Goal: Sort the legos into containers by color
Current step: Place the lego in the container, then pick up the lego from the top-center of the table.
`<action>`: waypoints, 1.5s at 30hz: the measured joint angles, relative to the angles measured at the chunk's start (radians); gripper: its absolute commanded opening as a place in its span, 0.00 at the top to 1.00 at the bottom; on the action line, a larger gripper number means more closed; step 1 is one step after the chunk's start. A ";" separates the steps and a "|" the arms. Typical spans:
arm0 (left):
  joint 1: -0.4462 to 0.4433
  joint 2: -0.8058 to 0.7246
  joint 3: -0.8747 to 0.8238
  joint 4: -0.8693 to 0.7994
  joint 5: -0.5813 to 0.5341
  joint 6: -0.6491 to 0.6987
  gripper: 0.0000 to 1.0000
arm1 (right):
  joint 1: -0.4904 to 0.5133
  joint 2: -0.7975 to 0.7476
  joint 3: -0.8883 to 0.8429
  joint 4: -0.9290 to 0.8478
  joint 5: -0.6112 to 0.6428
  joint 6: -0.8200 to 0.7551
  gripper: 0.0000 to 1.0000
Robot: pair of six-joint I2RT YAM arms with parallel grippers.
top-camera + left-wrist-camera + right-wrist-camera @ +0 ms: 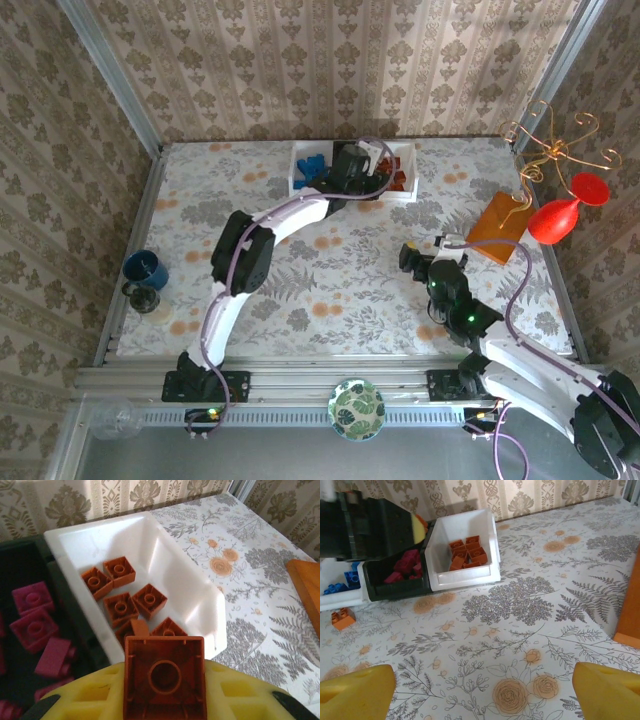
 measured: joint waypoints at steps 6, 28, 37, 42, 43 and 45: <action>0.000 0.239 0.409 -0.182 0.001 0.013 0.57 | 0.000 -0.019 0.000 -0.043 0.001 0.017 0.07; 0.071 -0.574 -0.629 -0.032 -0.086 0.045 0.27 | 0.001 0.191 0.064 -0.029 -0.096 0.008 0.08; 0.188 -0.487 -0.826 0.035 -0.141 0.009 0.27 | 0.011 0.282 0.093 0.029 -0.132 0.008 0.08; 0.199 -0.371 -0.773 0.026 -0.147 0.012 0.29 | 0.013 0.273 0.093 0.031 -0.132 0.008 0.08; 0.202 -0.348 -0.753 0.024 -0.148 0.012 0.29 | 0.013 0.267 0.093 0.031 -0.132 0.008 0.08; 0.203 -0.309 -0.716 0.020 -0.149 0.013 0.29 | 0.013 0.253 0.093 0.031 -0.132 0.007 0.08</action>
